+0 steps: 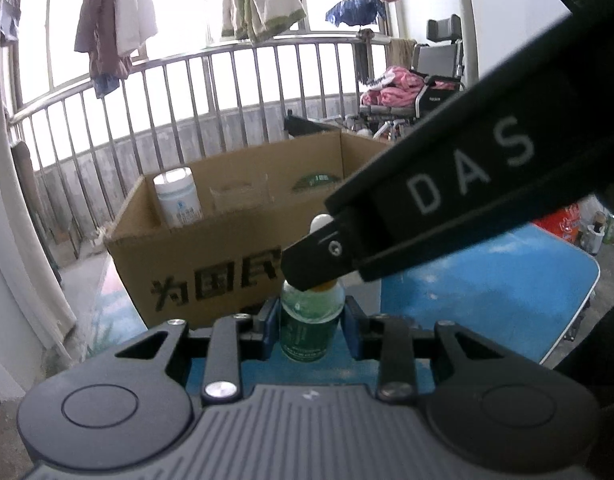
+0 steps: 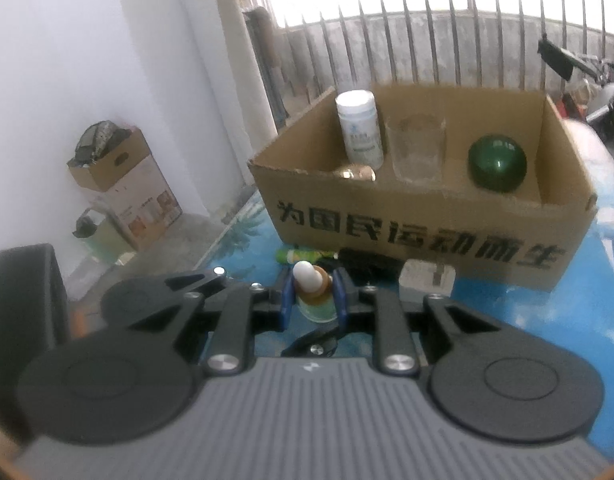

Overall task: Organize rigid objects
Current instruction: 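Lift the green dropper bottle with both tools and carry it into the box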

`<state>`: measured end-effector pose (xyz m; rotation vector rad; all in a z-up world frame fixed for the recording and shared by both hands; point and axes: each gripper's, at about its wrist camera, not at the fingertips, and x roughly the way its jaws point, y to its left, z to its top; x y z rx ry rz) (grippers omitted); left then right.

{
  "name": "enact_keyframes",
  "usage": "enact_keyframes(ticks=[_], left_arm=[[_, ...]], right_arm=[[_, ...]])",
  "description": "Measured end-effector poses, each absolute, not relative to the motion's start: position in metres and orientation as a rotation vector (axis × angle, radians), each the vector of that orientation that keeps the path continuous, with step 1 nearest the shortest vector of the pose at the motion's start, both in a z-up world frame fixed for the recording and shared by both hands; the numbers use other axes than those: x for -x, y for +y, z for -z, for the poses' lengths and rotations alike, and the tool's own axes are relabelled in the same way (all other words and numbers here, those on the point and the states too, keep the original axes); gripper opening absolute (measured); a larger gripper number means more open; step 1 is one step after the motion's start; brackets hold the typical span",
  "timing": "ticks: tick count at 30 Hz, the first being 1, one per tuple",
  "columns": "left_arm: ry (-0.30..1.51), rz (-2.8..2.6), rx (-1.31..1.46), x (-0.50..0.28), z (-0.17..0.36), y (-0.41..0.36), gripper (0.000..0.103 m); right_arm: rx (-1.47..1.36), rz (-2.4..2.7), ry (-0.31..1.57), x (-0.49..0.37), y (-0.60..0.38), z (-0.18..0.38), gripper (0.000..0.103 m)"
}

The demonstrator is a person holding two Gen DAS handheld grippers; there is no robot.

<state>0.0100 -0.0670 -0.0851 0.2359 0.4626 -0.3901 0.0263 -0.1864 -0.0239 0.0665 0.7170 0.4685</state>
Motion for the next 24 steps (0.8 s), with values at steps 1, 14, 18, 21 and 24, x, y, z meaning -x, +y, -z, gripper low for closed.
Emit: enact_keyframes(ticks=[1, 14, 18, 21, 24], left_arm=[[0.455, 0.387, -0.239, -0.009, 0.081, -0.067, 0.034], [0.342, 0.33, -0.265, -0.007, 0.025, -0.068, 0.034], [0.318, 0.326, -0.273, -0.013, 0.014, -0.068, 0.034], [0.313, 0.327, -0.273, -0.019, 0.009, -0.07, 0.034], [0.311, 0.329, -0.274, -0.029, 0.004, -0.071, 0.034]], right_arm=[[-0.057, -0.474, 0.706, -0.024, -0.186, 0.019, 0.02], [-0.004, -0.559, 0.575, -0.018, -0.19, -0.049, 0.02], [0.007, -0.572, 0.547, -0.024, -0.192, -0.068, 0.02], [0.013, -0.577, 0.537, -0.03, -0.191, -0.079, 0.02], [0.019, -0.578, 0.532, -0.037, -0.192, -0.087, 0.02]])
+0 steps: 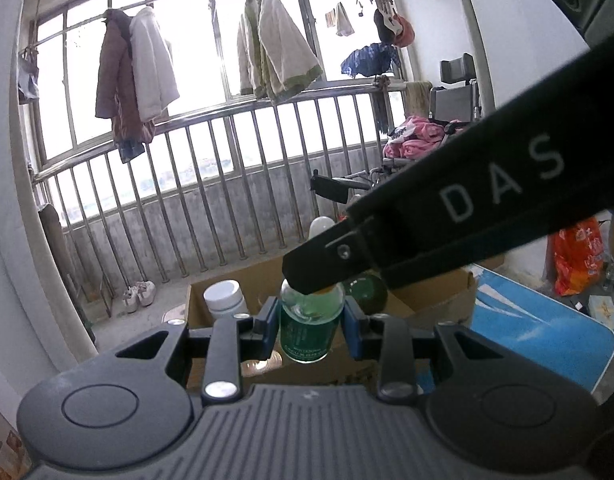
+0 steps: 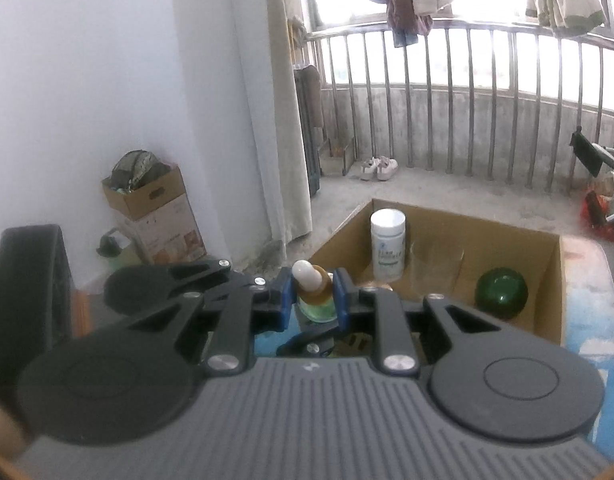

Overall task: Organize rigid objects
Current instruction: 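Lift the green dropper bottle with both tools and carry it into the box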

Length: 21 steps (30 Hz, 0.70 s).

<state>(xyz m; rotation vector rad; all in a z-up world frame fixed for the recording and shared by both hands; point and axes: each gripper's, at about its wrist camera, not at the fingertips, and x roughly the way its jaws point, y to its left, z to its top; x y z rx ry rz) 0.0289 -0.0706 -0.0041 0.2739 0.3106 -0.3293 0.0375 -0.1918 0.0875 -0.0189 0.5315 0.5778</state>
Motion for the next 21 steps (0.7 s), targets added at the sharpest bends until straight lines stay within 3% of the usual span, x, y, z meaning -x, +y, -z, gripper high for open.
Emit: enact_keyframes(ticks=[13, 21], left_arm=[[0.468, 0.451, -0.208, -0.097, -0.014, -0.07, 0.034], [0.67, 0.52, -0.186, -0.175, 0.016, -0.083, 0.034]], right_arm=[[-0.041, -0.578, 0.635, -0.12, -0.209, -0.114, 0.02], [-0.131, -0.543, 0.782, -0.21, -0.234, -0.084, 0.02]])
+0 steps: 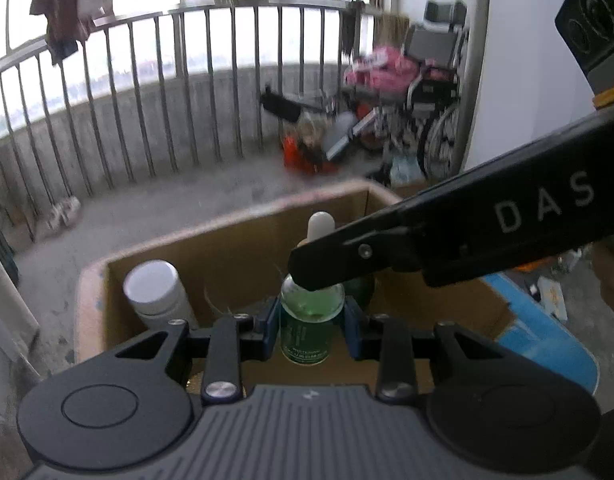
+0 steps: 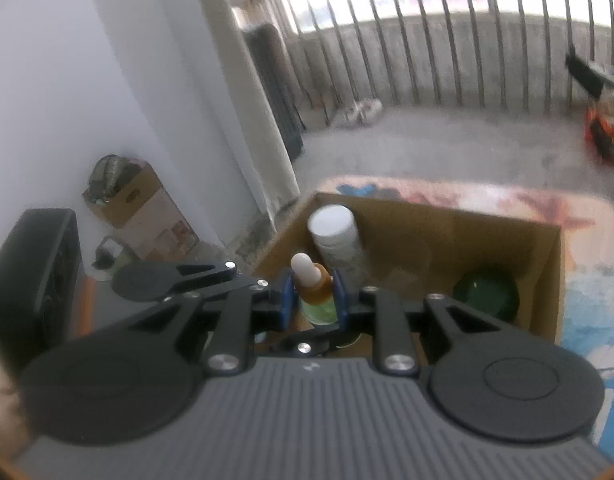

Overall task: Organize rigid objects
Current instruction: 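Lift the green dropper bottle with both tools and carry it into the box, then set the dropper bottle beside the gold jar, open both tools and withdraw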

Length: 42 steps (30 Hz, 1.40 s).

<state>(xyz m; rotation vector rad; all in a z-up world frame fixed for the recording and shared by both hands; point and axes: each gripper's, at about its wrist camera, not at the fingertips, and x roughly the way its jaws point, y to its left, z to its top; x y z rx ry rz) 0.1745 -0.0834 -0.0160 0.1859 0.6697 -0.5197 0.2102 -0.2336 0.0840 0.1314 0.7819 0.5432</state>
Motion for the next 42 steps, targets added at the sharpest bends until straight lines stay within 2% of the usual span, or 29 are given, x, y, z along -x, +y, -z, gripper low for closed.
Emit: enact_keyframes(ticks=[7, 15, 26, 28, 30, 32, 34, 40, 42], left_arm=[[0.8, 0.501, -0.206, -0.23, 0.046, -0.09, 0.034], [0.817, 0.51, -0.269, -0.241, 0.058, -0.091, 0.039], [0.854, 0.507, -0.252, -0.243, 0.06, -0.081, 0.04], [0.848, 0.503, -0.254, -0.244, 0.059, -0.08, 0.048], [0.84, 0.501, -0.251, -0.241, 0.057, -0.077, 0.053], [0.832, 0.501, -0.249, -0.239, 0.054, -0.074, 0.06], [0.82, 0.502, -0.245, -0.236, 0.05, -0.072, 0.067], [0.795, 0.503, -0.223, -0.22, 0.035, -0.067, 0.084], [0.78, 0.502, -0.215, -0.212, 0.028, -0.064, 0.086]], right_arm=[[-0.24, -0.539, 0.907, -0.267, -0.25, -0.028, 0.02], [-0.256, -0.538, 1.01, -0.295, -0.24, 0.024, 0.02], [-0.202, -0.555, 1.073, -0.31, -0.215, 0.038, 0.022], [-0.187, -0.554, 1.074, -0.309, -0.212, 0.037, 0.024], [-0.186, -0.552, 1.074, -0.308, -0.211, 0.035, 0.032], [-0.181, -0.543, 1.069, -0.307, -0.21, 0.033, 0.046], [-0.18, -0.536, 1.06, -0.305, -0.213, 0.029, 0.051], [-0.199, -0.518, 1.029, -0.29, -0.225, 0.013, 0.058], [-0.212, -0.512, 1.005, -0.281, -0.231, 0.002, 0.06]])
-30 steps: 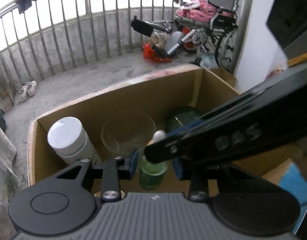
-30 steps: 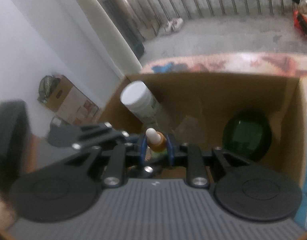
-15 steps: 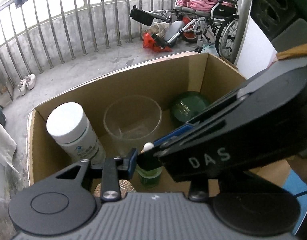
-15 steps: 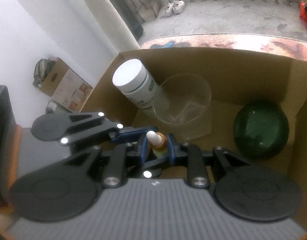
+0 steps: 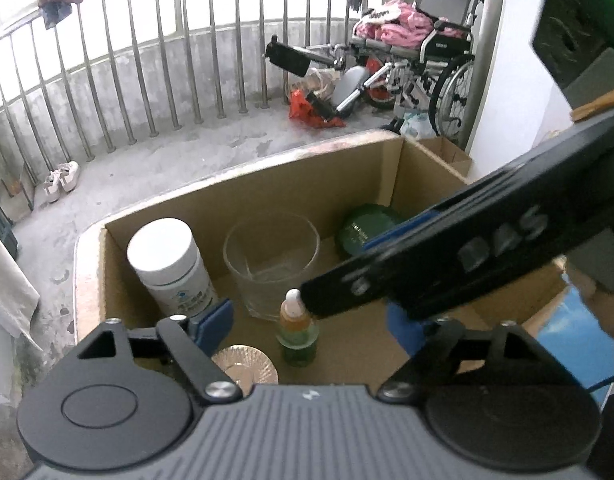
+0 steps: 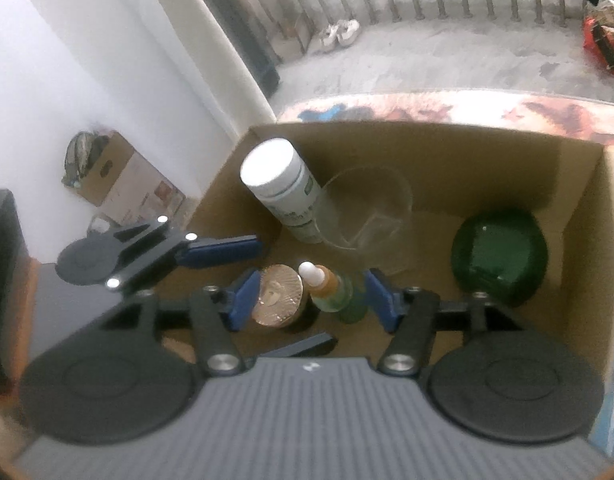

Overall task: Organize rigid objects
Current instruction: 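Set the dropper bottle beside the gold jar, open both tools and withdraw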

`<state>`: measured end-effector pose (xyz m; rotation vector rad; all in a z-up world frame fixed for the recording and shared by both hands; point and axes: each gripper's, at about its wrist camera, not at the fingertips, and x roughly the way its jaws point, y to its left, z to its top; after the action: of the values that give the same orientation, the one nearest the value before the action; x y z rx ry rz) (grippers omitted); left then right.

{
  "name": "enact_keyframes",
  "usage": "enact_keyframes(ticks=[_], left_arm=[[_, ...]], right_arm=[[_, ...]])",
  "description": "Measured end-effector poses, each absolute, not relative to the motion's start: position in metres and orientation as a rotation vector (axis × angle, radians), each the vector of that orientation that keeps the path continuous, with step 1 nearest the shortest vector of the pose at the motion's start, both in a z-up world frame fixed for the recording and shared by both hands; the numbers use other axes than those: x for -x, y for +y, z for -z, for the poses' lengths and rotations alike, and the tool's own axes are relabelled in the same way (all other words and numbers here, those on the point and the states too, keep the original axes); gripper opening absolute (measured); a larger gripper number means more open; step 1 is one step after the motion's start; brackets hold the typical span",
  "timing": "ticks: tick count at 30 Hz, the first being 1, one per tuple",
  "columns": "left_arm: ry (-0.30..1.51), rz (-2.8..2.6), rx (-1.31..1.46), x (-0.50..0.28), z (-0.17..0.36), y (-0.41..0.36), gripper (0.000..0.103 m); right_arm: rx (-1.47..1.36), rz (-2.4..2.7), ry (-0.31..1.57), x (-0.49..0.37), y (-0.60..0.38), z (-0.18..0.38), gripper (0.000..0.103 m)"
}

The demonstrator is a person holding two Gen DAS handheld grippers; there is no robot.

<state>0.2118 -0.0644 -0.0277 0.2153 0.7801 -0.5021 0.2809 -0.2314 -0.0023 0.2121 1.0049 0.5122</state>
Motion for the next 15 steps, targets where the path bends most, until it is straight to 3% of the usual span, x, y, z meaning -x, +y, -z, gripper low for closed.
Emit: enact_keyframes(ticks=[15], left_arm=[[0.571, 0.418, -0.043, -0.078, -0.021, -0.011, 0.094]], right_arm=[[-0.365, -0.491, 0.667, -0.11, -0.307, -0.074, 0.08]])
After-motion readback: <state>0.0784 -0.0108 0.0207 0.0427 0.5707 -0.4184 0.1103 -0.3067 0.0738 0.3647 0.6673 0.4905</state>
